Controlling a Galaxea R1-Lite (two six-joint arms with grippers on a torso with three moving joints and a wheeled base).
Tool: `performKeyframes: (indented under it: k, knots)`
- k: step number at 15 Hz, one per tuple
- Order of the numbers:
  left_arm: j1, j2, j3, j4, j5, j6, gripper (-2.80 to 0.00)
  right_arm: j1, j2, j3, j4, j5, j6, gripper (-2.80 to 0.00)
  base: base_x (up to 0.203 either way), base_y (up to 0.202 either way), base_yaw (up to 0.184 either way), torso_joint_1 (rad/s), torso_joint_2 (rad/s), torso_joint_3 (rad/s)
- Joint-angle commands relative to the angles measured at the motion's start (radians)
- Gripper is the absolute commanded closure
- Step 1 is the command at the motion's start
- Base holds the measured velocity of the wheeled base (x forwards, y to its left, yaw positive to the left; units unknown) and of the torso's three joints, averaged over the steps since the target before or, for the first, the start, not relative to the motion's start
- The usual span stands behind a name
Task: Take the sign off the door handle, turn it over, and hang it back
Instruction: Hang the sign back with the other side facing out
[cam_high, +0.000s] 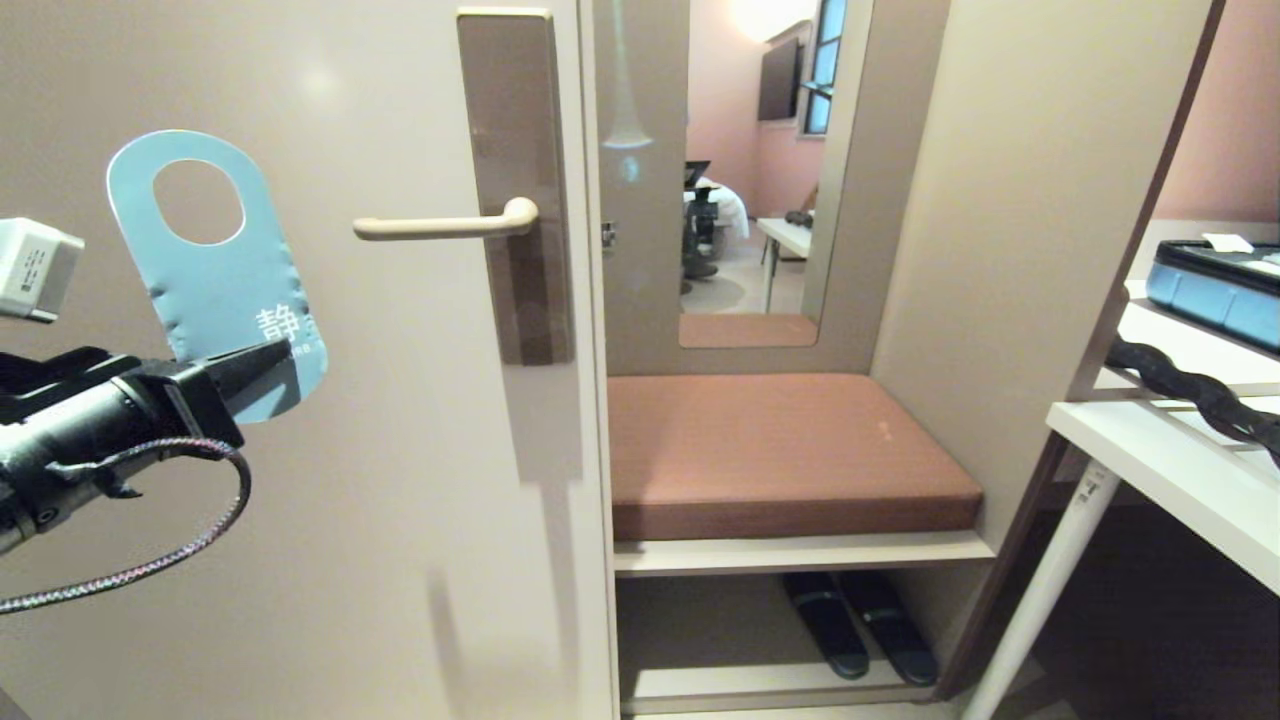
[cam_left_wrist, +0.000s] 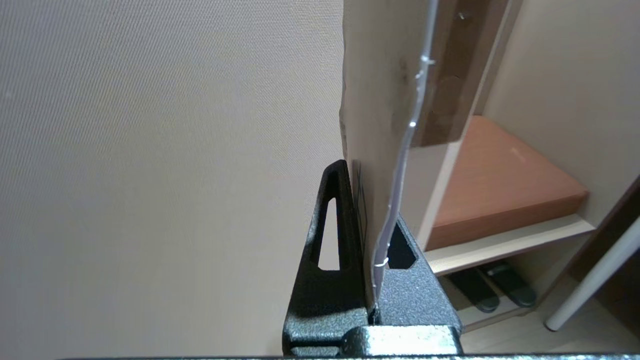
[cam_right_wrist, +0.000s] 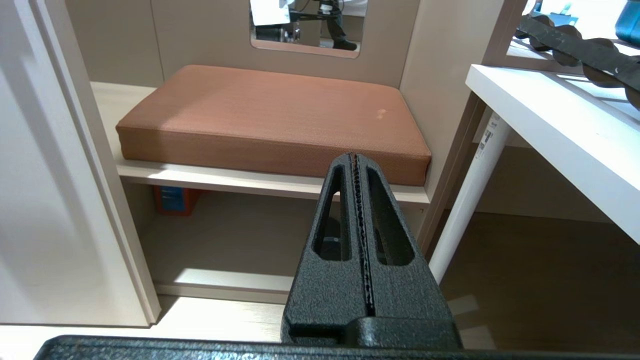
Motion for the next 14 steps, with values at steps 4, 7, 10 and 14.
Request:
performKeyframes:
  k: [4,7,10,14]
  knots:
    - [0.000,0.103,-0.034,-0.006,0.020,0.017,0.00,-0.001,0.000,0.000,0.000,0.001,-0.001,0.00,0.000,0.000,0.000,0.000,0.00,0.000]
    - [0.001,0.140,-0.064,-0.007,0.032,0.018,0.00,-0.001,0.000,0.000,0.000,0.001,-0.001,0.00,0.000,0.000,0.000,0.000,0.00,0.000]
    - [0.001,0.176,-0.093,-0.007,0.033,0.018,0.00,-0.001,0.000,0.000,0.000,0.001,-0.001,0.00,0.000,0.000,0.000,0.000,0.00,0.000]
    - [0.001,0.207,-0.112,-0.007,0.033,0.019,0.00,-0.001,0.000,0.000,0.000,0.001,-0.001,0.00,0.000,0.000,0.000,0.000,0.00,0.000]
